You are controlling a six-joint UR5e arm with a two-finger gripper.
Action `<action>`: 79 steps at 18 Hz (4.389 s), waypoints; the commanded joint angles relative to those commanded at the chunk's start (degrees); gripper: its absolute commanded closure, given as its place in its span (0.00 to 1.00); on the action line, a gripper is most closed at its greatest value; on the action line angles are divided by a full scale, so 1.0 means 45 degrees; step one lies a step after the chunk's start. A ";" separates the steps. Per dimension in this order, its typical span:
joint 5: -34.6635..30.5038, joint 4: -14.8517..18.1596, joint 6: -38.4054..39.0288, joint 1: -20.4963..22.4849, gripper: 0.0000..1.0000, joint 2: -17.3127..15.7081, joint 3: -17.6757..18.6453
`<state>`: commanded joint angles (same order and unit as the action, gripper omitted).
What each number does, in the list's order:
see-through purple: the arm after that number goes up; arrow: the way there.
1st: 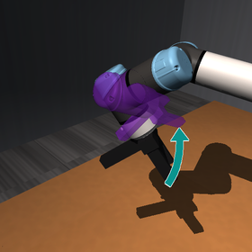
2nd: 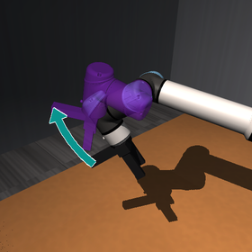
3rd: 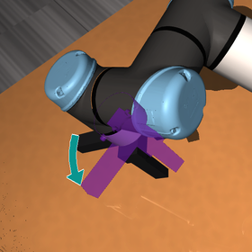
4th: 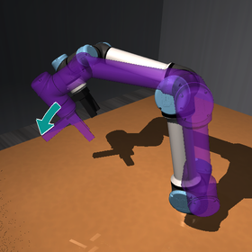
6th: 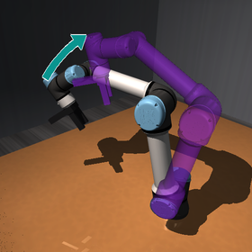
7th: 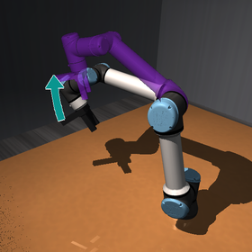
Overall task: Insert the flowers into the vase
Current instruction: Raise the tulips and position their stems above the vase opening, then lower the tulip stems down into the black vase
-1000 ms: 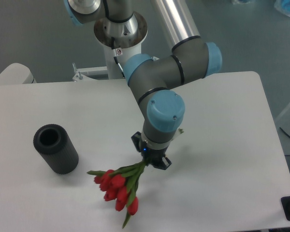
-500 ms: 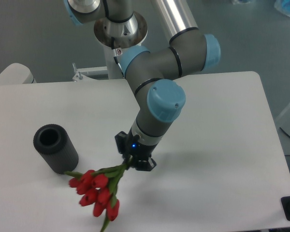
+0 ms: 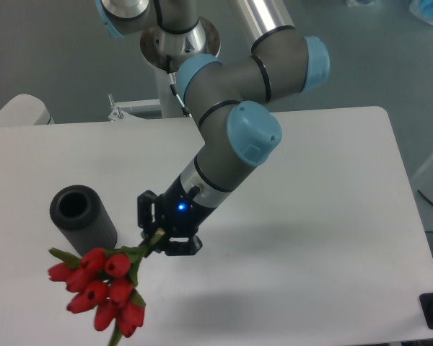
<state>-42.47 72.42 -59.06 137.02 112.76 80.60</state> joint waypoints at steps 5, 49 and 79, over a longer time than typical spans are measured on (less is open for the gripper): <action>0.1895 -0.0078 -0.0097 0.0078 0.98 -0.0663 0.0408; 0.5726 -0.4571 -0.2847 -0.0449 0.94 -0.2226 0.5916; 0.5609 -0.4590 -0.5020 0.0058 0.10 -0.1231 0.7070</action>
<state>-17.23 51.77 -81.65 137.28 107.22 112.41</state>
